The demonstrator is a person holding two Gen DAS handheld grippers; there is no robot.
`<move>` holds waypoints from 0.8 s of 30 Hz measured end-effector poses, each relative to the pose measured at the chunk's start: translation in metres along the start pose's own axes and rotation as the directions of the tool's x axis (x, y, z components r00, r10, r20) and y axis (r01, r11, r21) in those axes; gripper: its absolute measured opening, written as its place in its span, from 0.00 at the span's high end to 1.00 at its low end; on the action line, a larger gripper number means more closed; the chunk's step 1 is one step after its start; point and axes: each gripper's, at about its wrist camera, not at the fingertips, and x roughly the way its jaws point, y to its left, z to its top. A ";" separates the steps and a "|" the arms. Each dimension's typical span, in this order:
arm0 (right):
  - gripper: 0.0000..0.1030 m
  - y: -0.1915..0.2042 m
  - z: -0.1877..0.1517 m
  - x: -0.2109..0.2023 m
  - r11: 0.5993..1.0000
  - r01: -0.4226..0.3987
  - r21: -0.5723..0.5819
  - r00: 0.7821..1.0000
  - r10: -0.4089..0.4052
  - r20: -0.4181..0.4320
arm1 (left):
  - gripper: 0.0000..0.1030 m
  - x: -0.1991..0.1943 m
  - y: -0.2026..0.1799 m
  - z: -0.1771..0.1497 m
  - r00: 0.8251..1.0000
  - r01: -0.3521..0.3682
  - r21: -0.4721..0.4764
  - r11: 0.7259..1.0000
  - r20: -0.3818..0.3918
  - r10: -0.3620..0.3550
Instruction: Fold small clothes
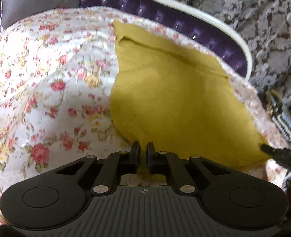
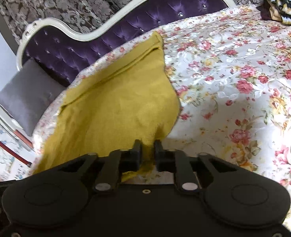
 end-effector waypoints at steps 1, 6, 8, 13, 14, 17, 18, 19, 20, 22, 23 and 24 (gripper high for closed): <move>0.82 0.001 0.001 -0.001 1.000 -0.023 0.009 1.000 0.023 0.013 | 0.93 -0.003 -0.001 0.003 1.000 0.011 -0.005 1.000 0.014 -0.011; 0.82 0.016 0.015 -0.003 0.998 -0.063 -0.015 0.997 0.064 0.054 | 0.93 -0.016 -0.008 0.024 0.994 0.068 -0.027 0.997 0.086 -0.066; 0.82 0.020 0.023 -0.003 0.997 -0.080 -0.013 0.994 0.081 0.075 | 0.93 -0.021 -0.009 0.034 0.990 0.087 -0.031 0.996 0.116 -0.083; 0.82 0.024 0.046 0.000 0.992 -0.124 0.004 0.984 0.122 0.127 | 0.93 -0.024 -0.013 0.055 0.978 0.112 -0.030 0.993 0.180 -0.105; 0.82 0.024 0.051 0.001 0.992 -0.129 0.006 0.983 0.127 0.134 | 0.93 -0.024 -0.013 0.059 0.976 0.112 -0.027 0.993 0.188 -0.105; 0.82 0.024 0.065 0.006 0.989 -0.147 0.014 0.978 0.143 0.151 | 0.93 -0.020 -0.010 0.070 0.971 0.115 -0.030 0.993 0.213 -0.106; 0.82 0.025 0.070 0.009 0.989 -0.148 0.015 0.977 0.144 0.156 | 0.93 -0.018 -0.007 0.075 0.969 0.121 -0.039 0.992 0.222 -0.109; 0.82 0.025 0.075 0.011 0.989 -0.147 0.010 0.977 0.143 0.159 | 0.93 -0.017 -0.005 0.079 0.967 0.125 -0.045 0.991 0.231 -0.111; 0.82 0.025 0.080 0.013 0.989 -0.146 0.004 0.976 0.143 0.162 | 0.93 -0.015 -0.004 0.084 0.964 0.126 -0.050 0.991 0.242 -0.110; 0.82 0.025 0.091 0.018 0.989 -0.149 0.004 0.974 0.146 0.174 | 0.93 -0.013 -0.001 0.095 0.958 0.125 -0.051 0.991 0.267 -0.107; 0.82 0.025 0.097 0.023 0.988 -0.152 0.007 0.972 0.148 0.180 | 0.93 -0.011 -0.001 0.100 0.955 0.125 -0.048 0.991 0.276 -0.108; 0.82 0.025 0.103 0.027 0.988 -0.152 0.009 0.972 0.148 0.185 | 0.93 -0.009 0.000 0.106 0.953 0.126 -0.048 0.991 0.285 -0.108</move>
